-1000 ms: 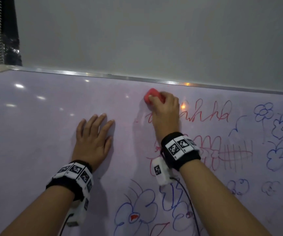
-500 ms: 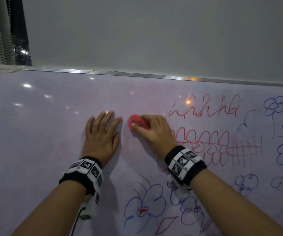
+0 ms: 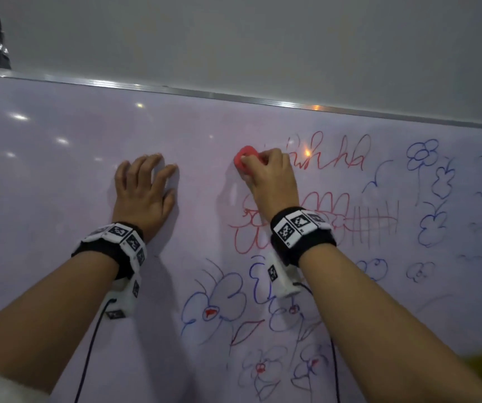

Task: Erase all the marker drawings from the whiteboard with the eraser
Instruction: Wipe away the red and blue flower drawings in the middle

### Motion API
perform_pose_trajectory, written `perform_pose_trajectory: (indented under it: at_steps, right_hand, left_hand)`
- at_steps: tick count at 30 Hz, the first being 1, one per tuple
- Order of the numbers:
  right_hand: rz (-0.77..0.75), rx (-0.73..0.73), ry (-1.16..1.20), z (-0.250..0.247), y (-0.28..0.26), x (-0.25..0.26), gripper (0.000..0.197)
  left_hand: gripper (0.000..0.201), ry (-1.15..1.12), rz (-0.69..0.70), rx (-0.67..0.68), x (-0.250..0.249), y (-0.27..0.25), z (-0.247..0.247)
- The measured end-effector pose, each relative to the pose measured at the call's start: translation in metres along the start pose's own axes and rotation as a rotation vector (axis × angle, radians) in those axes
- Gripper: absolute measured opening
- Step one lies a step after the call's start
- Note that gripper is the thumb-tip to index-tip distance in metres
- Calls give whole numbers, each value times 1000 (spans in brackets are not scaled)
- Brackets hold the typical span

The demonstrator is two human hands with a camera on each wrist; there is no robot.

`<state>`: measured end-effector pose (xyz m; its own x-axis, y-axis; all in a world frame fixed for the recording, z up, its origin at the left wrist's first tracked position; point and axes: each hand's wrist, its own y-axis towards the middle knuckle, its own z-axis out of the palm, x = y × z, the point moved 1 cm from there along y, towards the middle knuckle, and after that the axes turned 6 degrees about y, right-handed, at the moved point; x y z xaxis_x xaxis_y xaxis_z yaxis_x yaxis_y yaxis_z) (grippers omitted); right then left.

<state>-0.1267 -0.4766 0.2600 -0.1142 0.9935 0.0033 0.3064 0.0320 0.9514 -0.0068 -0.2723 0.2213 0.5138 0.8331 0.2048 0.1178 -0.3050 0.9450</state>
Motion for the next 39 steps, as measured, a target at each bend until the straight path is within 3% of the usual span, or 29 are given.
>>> perform_pose_trajectory:
  at_steps: [6, 10, 12, 16, 20, 22, 25, 28, 30, 32, 34, 36, 39]
  right_hand:
    - [361, -61, -55, -41, -1, -94, 34]
    - [562, -212, -10, -38, 9, -101, 33]
    - [540, -229, 41, -22, 17, -76, 30]
    - [214, -188, 75, 7, 26, -15, 29]
    - [6, -50, 5, -12, 19, -35, 32]
    - [97, -73, -36, -32, 15, -76, 34]
    - [449, -184, -91, -59, 9, -141, 34]
    - [645, -298, -83, -57, 11, -149, 34]
    - [556, -261, -52, -43, 15, -121, 37]
    - [274, -179, -12, -29, 12, -89, 41]
    - [70, -84, -70, -32, 6, -91, 46]
    - [103, -25, -141, -46, 2, -123, 41]
    - [403, -101, -249, -75, 0, -180, 37]
  left_hand:
    - [46, 39, 112, 45, -19, 36, 4]
    - [48, 54, 107, 24, -20, 37, 7]
    - [48, 47, 103, 22, -21, 37, 6]
    - [48, 37, 101, 16, -22, 37, 4]
    - [48, 40, 101, 30, -22, 37, 1]
    - [48, 40, 96, 38, -22, 37, 0]
    - [49, 45, 95, 51, -23, 38, 0]
    - [50, 49, 91, 78, -24, 38, 0]
    - [51, 52, 89, 98, -24, 38, -1]
    - [51, 48, 82, 106, -24, 38, -3]
    - [52, 37, 78, 116, -26, 37, -4]
    - [53, 27, 72, 119, -27, 37, -4]
    - [53, 30, 53, 99, -28, 36, -3]
